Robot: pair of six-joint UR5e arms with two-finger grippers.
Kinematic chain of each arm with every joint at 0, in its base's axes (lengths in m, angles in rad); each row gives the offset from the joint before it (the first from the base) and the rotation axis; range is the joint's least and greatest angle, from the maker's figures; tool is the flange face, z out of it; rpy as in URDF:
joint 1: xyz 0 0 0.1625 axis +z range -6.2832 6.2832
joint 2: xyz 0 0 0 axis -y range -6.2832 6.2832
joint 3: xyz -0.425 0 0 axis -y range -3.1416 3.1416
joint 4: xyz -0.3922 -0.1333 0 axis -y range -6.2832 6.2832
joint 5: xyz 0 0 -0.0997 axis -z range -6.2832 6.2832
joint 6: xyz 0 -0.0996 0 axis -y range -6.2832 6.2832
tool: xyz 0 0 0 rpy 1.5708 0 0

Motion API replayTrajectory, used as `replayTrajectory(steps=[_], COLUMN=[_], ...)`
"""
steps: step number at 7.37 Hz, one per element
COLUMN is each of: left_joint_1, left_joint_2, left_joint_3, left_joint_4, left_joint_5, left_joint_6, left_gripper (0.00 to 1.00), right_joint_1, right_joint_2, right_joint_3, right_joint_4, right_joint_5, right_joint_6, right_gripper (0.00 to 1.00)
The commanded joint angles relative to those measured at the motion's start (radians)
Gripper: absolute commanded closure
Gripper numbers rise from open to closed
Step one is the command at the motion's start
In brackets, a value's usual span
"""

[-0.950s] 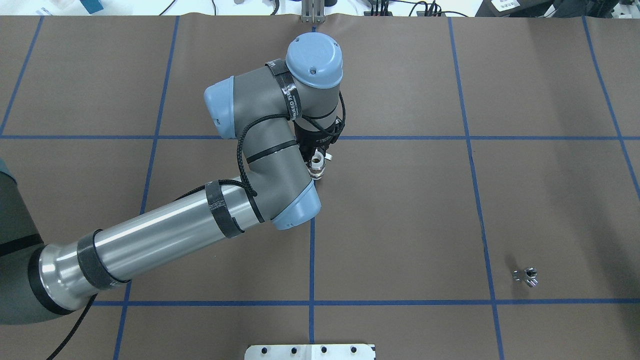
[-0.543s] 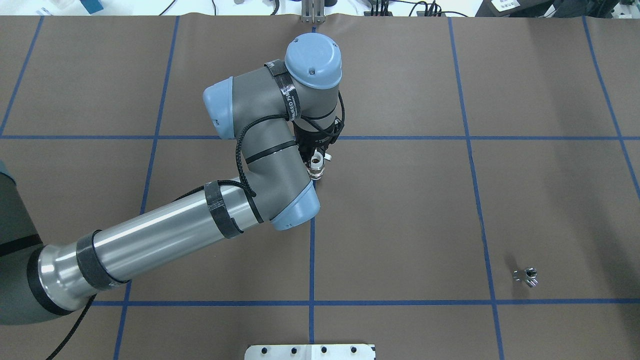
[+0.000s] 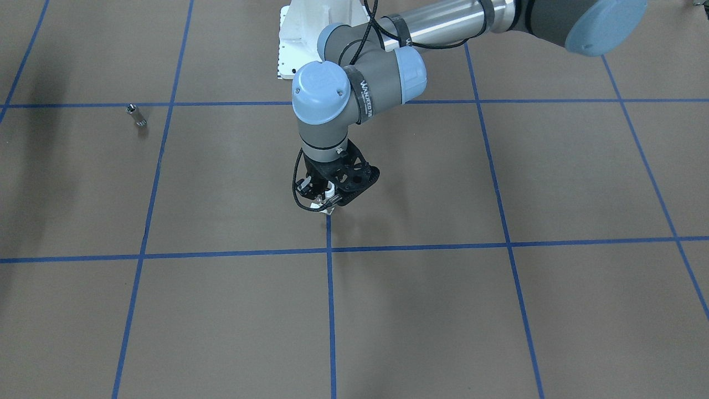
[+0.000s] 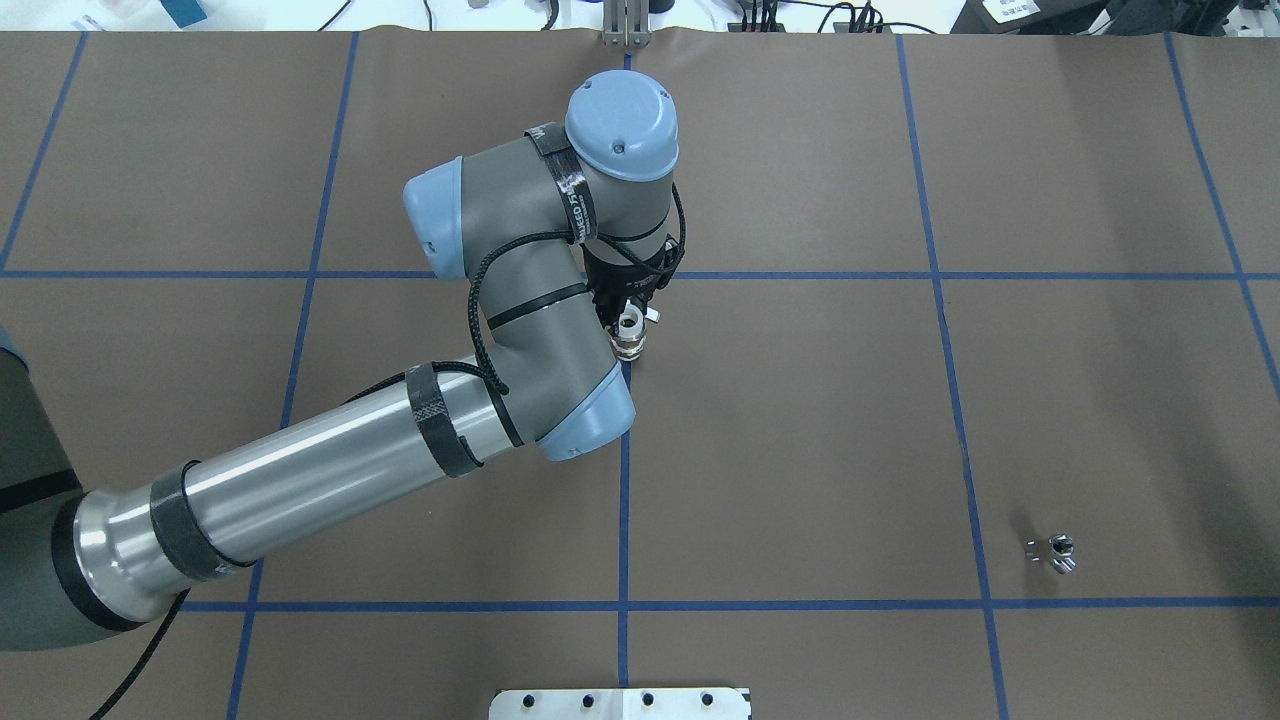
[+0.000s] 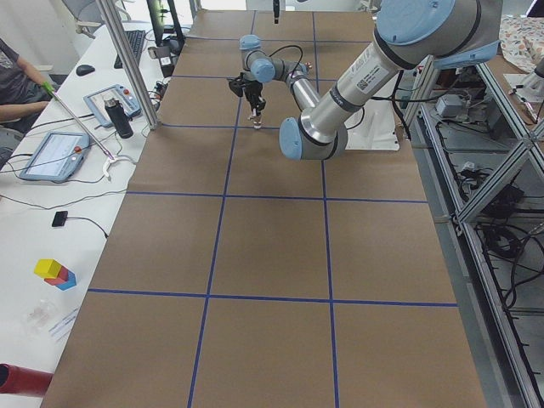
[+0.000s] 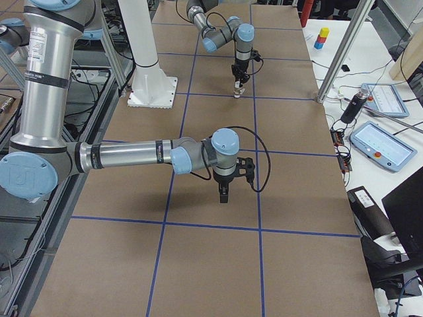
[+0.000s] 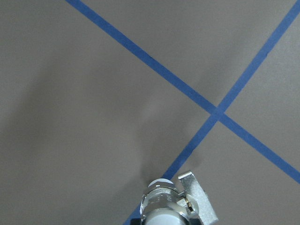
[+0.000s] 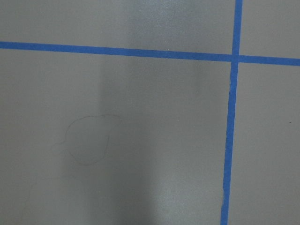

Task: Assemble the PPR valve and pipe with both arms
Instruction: 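Lower the valve upright onto the table center and open the left gripper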

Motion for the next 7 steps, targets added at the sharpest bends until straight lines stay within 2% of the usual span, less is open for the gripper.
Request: replayTrajectory(steps=[1, 3, 5, 7], left_joint_1=[0.000, 0.000, 0.002, 0.002], left_joint_2=[0.002, 0.003, 0.005, 0.009], left_joint_3=[0.000, 0.000, 0.005, 0.005], left_joint_4=[0.000, -0.010, -0.022, -0.028], left_joint_5=[0.000, 0.000, 0.000, 0.000], left_joint_6=[0.000, 0.003, 0.032, 0.032], left_gripper=[1.00, 0.86, 0.61, 0.59], right_joint_1=[0.000, 0.000, 0.000, 0.000], right_joint_2=[0.000, 0.000, 0.000, 0.000], right_joint_3=[0.001, 0.001, 0.000, 0.000], right_joint_4=[0.000, 0.000, 0.000, 0.000], right_joint_5=[0.001, 0.000, 0.001, 0.001], right_joint_6=[0.000, 0.000, 0.000, 0.000], right_gripper=[0.00, 0.00, 0.00, 0.00])
